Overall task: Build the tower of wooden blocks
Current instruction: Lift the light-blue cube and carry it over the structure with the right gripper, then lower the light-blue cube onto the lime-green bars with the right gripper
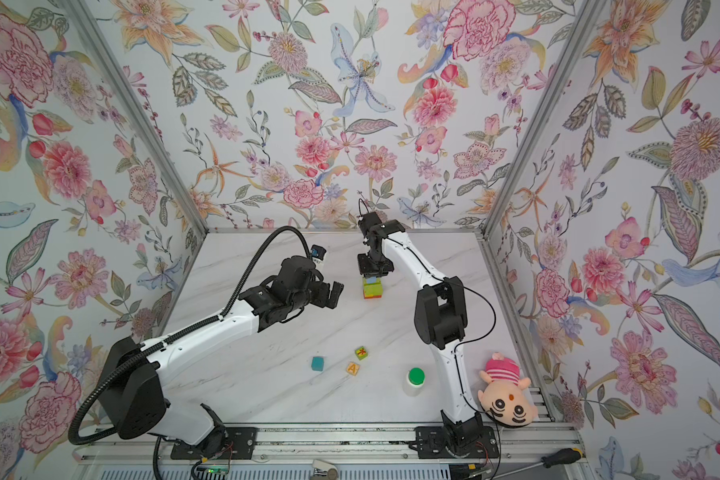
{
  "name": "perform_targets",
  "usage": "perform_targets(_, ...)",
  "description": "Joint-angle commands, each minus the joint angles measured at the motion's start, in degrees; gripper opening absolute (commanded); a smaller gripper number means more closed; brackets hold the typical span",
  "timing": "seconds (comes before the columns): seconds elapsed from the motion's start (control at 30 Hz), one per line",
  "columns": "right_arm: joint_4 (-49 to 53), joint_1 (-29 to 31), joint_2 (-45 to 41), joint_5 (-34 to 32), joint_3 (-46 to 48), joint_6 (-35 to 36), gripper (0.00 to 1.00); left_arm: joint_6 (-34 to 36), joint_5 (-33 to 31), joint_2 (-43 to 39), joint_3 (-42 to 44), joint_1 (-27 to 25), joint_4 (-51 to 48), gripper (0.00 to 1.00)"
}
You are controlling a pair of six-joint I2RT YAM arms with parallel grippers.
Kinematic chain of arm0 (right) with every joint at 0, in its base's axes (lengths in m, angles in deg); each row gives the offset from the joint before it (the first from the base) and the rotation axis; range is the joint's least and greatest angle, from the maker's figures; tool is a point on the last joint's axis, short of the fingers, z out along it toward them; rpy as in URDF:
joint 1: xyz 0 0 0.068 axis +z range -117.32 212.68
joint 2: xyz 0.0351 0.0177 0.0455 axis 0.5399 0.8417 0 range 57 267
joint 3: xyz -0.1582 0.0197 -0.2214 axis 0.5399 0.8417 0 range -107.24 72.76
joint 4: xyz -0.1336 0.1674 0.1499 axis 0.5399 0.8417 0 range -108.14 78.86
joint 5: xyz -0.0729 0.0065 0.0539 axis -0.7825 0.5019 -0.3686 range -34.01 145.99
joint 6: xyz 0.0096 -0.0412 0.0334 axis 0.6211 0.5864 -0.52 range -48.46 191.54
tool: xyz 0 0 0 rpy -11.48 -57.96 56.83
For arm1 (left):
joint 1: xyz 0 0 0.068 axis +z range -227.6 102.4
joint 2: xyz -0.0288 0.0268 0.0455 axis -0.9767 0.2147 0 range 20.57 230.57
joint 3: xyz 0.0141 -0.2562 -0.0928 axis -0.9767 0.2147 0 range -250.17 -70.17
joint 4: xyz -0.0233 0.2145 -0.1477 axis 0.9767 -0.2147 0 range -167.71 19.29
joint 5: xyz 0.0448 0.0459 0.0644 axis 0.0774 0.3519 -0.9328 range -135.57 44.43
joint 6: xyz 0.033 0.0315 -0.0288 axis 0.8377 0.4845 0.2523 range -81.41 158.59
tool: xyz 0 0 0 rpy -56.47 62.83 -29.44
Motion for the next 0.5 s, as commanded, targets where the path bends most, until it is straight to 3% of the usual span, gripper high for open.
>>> perform_targets(0.0, 1.56, 0.15, 2.13, 0.82, -2.47, 1.6, 0.31, 2.2, 2.07, 0.06, -1.84, 1.78, -1.7, 0.99)
perform_targets(0.47, 2.46, 0.06, 4.72, 0.38, -3.69, 3.92, 0.31, 3.18, 4.05, 0.51, -0.91, 4.36, -0.69, 0.99)
